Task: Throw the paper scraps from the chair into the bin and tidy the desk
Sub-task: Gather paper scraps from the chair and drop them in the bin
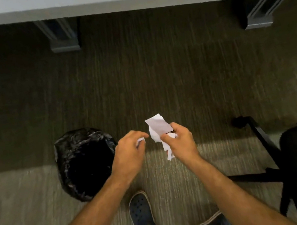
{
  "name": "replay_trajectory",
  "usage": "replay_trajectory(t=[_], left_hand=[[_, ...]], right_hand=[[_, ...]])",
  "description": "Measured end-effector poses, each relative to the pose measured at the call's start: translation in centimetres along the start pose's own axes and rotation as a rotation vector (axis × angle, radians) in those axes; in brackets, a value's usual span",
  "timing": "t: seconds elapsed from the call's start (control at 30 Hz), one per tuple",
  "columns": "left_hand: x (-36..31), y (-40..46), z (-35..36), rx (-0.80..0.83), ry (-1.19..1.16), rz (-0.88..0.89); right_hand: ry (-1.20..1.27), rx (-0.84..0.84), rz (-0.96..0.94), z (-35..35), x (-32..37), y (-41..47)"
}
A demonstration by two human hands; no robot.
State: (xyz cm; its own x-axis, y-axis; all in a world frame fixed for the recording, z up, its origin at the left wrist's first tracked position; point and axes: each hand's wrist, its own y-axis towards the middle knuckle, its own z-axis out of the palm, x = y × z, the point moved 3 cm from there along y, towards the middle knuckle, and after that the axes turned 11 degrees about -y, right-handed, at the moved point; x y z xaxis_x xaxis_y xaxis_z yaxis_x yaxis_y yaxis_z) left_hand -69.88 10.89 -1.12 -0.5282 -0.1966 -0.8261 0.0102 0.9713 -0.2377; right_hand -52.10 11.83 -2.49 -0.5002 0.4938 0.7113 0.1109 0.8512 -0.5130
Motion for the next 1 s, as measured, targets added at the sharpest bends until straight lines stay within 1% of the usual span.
replay_trajectory(t=[0.13, 0.3, 0.4, 0.5, 0.63, 0.77, 0.9, 1.0], left_hand=[[8.1, -2.1, -5.1, -0.072, -0.009, -0.175], [16.4, -5.3, -9.4, -0.161, 0.01, -0.335], [19.8, -6.5, -10.5, -0.173, -0.024, -0.4], [22.1, -7.1, -11.0, -0.155, -0.077, -0.439], [23.4, -7.0, -11.4, -0.166, -0.156, -0.488], [23.6, -6.7, -12.1, -0.205, -0.198, -0.462], [22.7, -6.2, -12.3, -0.222, -0.166, -0.468], [20.4, -5.3, -11.6, -0.191, -0.163, -0.434]], right_hand=[[-0.095, 0.117, 0.048, 9.3, 0.8, -0.5], [-0.164, 0.297, 0.164, 19.7, -0.2, -2.0], [-0.167, 0.384, 0.224, 24.1, -0.8, -2.6], [-0.123, 0.424, 0.333, 27.1, -1.1, -2.6], [0.095, 0.474, 0.459, 29.0, -0.4, -2.8], [0.274, 0.478, 0.57, 29.4, 0.0, -2.6], [0.273, 0.422, 0.573, 28.2, -0.2, -2.0], [0.272, 0.371, 0.545, 25.9, -0.1, -1.8]])
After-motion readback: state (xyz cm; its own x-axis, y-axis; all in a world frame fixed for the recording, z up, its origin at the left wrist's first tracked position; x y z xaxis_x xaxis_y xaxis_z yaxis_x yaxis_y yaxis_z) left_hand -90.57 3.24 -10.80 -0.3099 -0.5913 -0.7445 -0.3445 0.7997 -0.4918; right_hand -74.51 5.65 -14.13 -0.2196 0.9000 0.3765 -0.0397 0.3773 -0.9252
